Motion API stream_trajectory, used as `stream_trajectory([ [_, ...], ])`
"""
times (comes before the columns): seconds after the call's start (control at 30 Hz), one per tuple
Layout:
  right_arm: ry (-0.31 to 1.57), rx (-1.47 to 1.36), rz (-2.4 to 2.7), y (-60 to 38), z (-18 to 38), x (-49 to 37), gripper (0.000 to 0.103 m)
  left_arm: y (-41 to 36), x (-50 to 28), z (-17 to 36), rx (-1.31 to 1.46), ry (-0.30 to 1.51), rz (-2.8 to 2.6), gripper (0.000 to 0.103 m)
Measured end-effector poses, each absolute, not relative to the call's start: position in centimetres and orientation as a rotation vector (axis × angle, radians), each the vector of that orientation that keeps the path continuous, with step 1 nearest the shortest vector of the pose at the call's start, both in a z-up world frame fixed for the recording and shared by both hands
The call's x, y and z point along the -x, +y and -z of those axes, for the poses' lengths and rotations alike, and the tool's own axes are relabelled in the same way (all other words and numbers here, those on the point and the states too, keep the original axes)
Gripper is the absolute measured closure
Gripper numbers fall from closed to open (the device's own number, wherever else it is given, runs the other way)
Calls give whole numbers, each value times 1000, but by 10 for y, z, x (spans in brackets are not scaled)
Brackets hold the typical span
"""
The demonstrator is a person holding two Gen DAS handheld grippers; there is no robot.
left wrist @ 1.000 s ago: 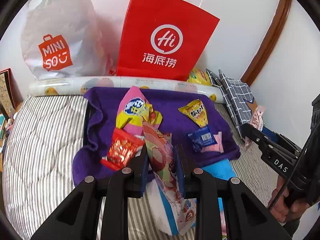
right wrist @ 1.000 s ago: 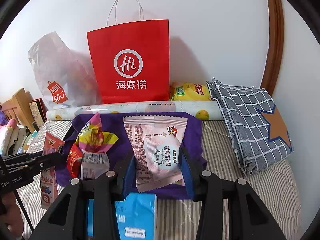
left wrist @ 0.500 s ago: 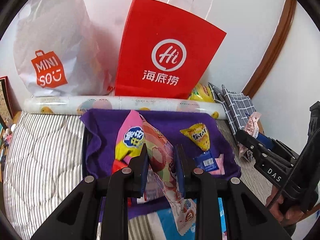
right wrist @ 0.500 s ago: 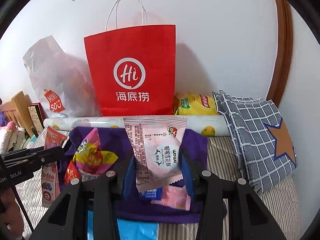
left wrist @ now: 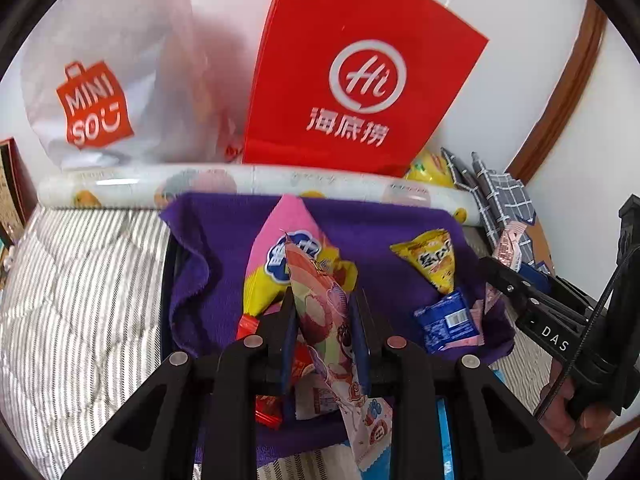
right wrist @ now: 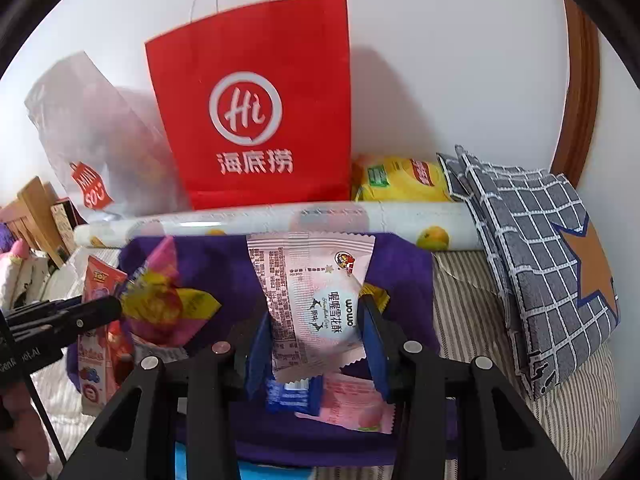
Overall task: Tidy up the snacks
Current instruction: 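Carry the pink candy stick and pink pastry over the purple towel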
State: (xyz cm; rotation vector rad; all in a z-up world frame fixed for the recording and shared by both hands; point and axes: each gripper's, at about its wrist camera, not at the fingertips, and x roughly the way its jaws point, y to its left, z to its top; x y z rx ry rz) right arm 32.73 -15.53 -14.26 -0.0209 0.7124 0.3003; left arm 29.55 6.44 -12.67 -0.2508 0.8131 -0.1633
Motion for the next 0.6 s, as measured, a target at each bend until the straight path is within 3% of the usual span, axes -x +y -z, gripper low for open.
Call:
stream_trajectory([
  [0.6,809,2,-308,-164,169,-341,62,66,-298,138,267,808,161,78],
])
